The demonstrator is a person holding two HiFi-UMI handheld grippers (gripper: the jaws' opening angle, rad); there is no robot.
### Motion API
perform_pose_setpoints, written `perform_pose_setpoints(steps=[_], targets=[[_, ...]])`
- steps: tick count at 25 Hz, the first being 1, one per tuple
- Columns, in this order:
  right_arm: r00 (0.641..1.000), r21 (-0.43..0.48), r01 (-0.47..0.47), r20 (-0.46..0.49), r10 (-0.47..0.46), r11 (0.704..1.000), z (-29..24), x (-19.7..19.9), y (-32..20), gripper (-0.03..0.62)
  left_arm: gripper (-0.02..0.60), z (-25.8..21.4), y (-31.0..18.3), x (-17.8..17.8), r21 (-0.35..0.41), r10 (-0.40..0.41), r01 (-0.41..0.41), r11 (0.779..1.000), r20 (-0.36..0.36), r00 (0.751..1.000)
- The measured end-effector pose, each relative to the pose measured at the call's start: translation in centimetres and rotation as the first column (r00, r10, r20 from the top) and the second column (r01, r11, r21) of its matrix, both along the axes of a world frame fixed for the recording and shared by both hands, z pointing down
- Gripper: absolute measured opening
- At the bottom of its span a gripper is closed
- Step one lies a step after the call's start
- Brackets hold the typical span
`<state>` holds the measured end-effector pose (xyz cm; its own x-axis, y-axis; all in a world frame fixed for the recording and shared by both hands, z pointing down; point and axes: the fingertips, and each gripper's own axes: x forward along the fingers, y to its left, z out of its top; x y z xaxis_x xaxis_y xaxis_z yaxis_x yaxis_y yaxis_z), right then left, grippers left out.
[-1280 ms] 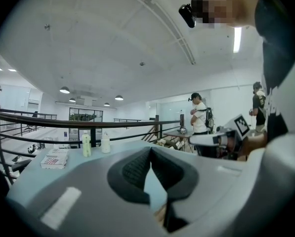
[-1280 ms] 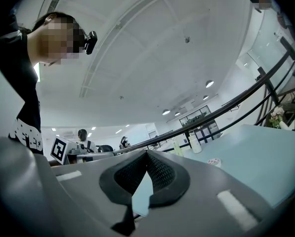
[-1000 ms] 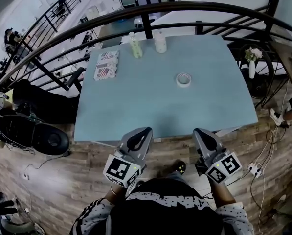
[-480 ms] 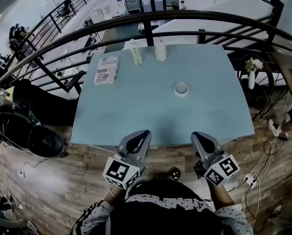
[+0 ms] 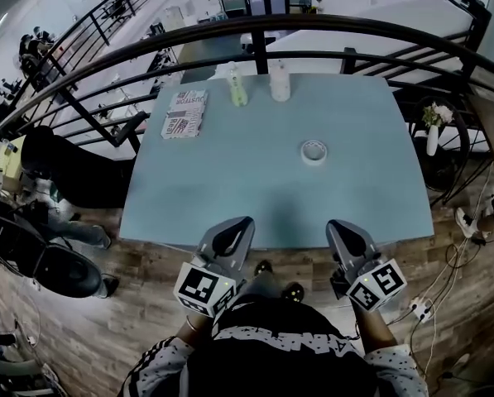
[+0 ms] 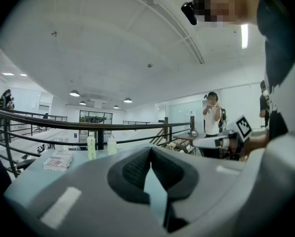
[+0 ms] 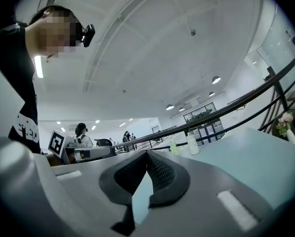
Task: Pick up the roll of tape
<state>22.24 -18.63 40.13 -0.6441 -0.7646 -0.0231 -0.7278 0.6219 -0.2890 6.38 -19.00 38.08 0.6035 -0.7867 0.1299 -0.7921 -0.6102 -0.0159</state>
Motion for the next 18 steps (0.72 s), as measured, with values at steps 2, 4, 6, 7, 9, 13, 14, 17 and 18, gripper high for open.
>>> perform_pose_setpoints(steps=[2,4,6,7,9,13,14,17,18], targets=[[1.0,-0.002,-0.009,-0.009,0.009,1.0,0.0,0.3,-1.1,0.003,0.0,0.0,-1.0,0.3,-0.003,0.008,-0.008,1.0,-0.006,1.0],[1.0,-0.007,-0.018,-0.023,0.018,1.0,0.1,0.7,-2.3,0.003,0.0,0.1,-2.4,0.6,-0.007,0.014,-0.014,1.0,-0.013,1.0],[0.999,-0.014,-0.025,-0.035,0.024,1.0,0.2,1.0,-3.8,0.003,0.0,-0.1,-4.0,0.7,-0.004,0.015,-0.015,1.0,-0.02,1.0],[0.999,-0.017,-0.027,-0.039,0.027,0.999,0.1,1.0,-4.6,0.003,0.0,-0.3,-5.0,0.7,0.002,0.013,-0.013,1.0,-0.024,1.0],[0.999,-0.021,-0.03,-0.046,0.029,0.999,0.0,0.9,-6.4,0.003,0.0,-1.0,-6.8,0.7,0.015,0.01,-0.009,1.0,-0.034,0.999],[0.998,-0.026,-0.033,-0.052,0.032,0.999,0.2,0.7,-9.7,0.003,0.0,-0.9,-9.8,0.7,-0.001,0.023,-0.023,1.0,-0.028,0.999],[0.998,-0.029,-0.032,-0.054,0.031,0.999,0.4,0.6,-10.5,0.003,0.0,-0.7,-10.5,0.7,-0.005,0.021,-0.021,1.0,-0.026,0.999],[0.997,-0.036,-0.024,-0.07,0.022,0.999,1.1,0.4,-12.5,0.003,0.0,-0.1,-12.3,0.4,-0.008,0.012,-0.012,1.0,-0.017,1.0],[0.997,-0.038,-0.022,-0.076,0.019,0.999,1.4,0.4,-13.2,0.003,0.0,0.0,-12.8,0.4,-0.011,0.009,-0.01,1.0,-0.016,1.0]])
